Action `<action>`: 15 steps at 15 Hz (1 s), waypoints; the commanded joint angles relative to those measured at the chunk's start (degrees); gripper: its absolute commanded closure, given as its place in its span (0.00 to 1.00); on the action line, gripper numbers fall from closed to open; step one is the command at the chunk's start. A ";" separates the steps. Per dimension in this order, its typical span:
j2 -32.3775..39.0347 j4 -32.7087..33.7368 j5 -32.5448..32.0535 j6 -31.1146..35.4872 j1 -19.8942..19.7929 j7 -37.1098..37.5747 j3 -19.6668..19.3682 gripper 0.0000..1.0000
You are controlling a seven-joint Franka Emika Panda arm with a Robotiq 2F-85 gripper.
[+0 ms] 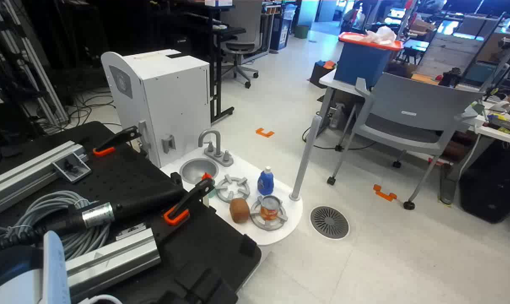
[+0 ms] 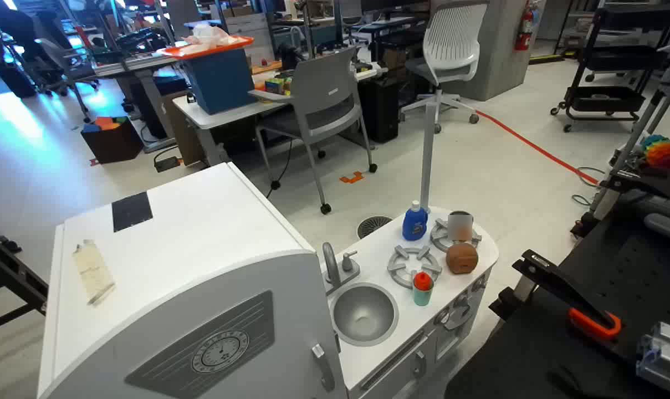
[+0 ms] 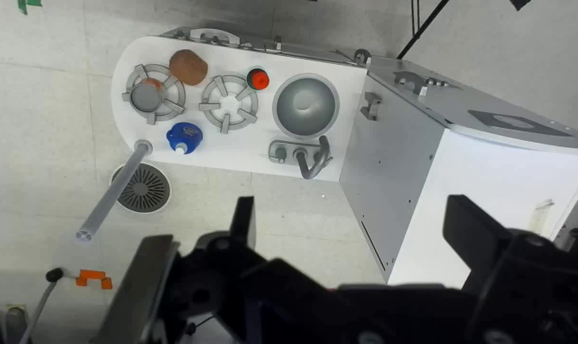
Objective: Move the blue bottle to the left
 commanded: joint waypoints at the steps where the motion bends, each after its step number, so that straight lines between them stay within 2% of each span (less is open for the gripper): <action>1: -0.01 0.19 0.12 -0.17 -0.39 -0.07 0.36 0.00; 7: -0.02 0.35 0.12 -0.17 -0.39 -0.07 0.36 0.00; 9: 1.82 -0.17 0.11 2.82 -0.72 -0.59 0.01 0.00; 11: 6.53 0.50 1.25 6.77 -1.04 -0.88 -0.56 0.00; 15: 20.48 3.74 5.00 17.74 -2.50 0.12 -1.71 0.00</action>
